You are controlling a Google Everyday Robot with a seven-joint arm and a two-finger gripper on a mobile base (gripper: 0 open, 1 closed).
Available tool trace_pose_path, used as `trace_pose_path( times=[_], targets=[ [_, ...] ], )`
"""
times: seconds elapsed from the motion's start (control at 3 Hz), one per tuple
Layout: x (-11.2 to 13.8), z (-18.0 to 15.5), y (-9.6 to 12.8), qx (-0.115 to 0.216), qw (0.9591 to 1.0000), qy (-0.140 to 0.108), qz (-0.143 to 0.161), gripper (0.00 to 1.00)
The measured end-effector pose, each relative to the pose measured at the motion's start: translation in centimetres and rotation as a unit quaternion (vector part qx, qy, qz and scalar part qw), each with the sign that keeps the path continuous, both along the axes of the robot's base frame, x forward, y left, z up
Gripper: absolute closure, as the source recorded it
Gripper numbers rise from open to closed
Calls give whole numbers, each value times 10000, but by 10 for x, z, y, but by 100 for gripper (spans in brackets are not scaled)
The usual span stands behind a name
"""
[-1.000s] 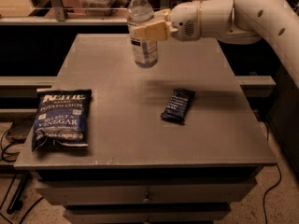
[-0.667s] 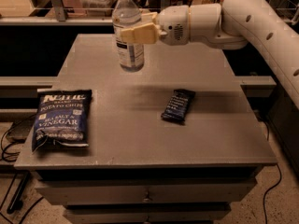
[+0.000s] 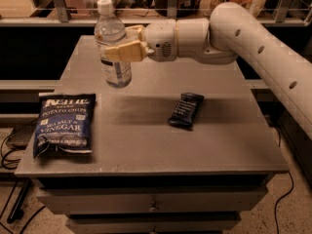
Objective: Move blue plastic bottle near blue chip bag
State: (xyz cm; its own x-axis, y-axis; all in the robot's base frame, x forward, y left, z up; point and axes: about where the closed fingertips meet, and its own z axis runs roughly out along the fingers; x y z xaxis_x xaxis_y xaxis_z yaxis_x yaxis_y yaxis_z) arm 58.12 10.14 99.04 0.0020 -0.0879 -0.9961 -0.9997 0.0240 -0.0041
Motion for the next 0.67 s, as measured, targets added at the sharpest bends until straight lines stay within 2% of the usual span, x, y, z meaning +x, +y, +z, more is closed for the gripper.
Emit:
trace_pose_path(
  times=[0.33,0.67],
  targets=[
    [-15,-17,18,26,9998,-122,168,98],
    [-23,-30,26,74,9997,-87,197,92]
  ],
)
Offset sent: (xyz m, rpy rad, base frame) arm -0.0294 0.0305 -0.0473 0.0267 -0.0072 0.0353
